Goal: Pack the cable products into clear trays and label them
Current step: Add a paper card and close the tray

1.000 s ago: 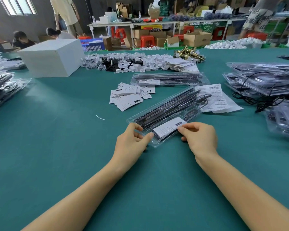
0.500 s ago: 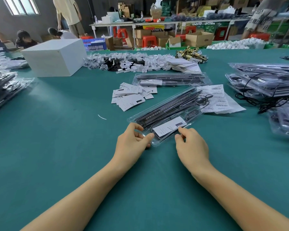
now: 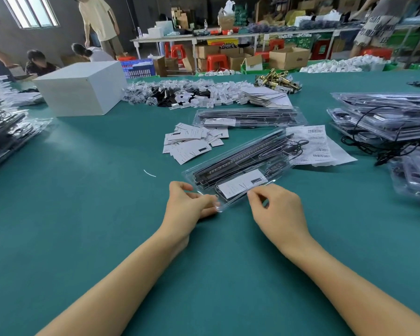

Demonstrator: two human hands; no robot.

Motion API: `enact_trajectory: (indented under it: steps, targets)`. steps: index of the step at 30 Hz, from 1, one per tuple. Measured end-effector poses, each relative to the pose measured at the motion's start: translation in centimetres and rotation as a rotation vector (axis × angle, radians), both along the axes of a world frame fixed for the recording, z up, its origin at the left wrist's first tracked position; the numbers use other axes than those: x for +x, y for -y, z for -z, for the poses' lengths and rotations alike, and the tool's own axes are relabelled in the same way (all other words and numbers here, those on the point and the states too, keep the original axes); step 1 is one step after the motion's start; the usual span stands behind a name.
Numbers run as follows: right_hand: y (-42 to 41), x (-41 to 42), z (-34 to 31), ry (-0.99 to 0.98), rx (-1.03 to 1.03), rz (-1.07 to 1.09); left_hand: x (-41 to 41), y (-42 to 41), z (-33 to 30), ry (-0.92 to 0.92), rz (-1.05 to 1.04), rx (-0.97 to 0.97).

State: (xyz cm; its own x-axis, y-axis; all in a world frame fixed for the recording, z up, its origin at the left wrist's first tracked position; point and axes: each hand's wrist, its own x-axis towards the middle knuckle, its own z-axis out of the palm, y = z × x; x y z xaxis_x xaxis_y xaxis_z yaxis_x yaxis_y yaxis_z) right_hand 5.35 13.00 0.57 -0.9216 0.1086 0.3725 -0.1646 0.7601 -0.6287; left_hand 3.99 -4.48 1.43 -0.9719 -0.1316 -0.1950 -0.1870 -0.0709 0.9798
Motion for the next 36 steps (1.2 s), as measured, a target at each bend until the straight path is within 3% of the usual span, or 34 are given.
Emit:
enact_trajectory:
  steps: [2, 5, 8, 12, 16, 22, 30, 36]
  targets:
    - [-0.7, -0.5, -0.7, 0.122, -0.402, 0.050, -0.1, 0.0, -1.2, 0.115, 0.001, 0.194]
    - [-1.6, -1.1, -1.9, 0.426, -0.766, 0.008, -0.1, -0.2, -3.0, 0.327, 0.087, 0.466]
    - [-2.0, -1.3, -2.8, 0.509, -1.074, -0.197, 0.4, -1.0, -4.3, 0.378, 0.174, 0.469]
    - [-2.4, -1.4, -3.1, 0.366, -1.255, -0.332, 1.4, -2.0, -5.2, 0.155, 0.193, 0.344]
    - [-3.5, -1.9, -3.2, 0.245, -1.157, -0.367, 1.9, -3.4, -4.1, -0.069, 0.186, 0.263]
    - [-5.2, -2.8, -2.7, 0.114, -0.961, -0.256, -0.2, -6.9, -1.3, -0.029, 0.221, 0.293]
    - [-6.0, -3.6, -1.1, 0.202, -1.088, -0.177, -1.6, -7.6, 0.2, -0.062, 0.207, 0.149]
    - [-6.0, -3.7, -0.7, 0.200, -1.096, -0.217, -2.4, -7.4, 0.5, -0.176, 0.144, -0.123]
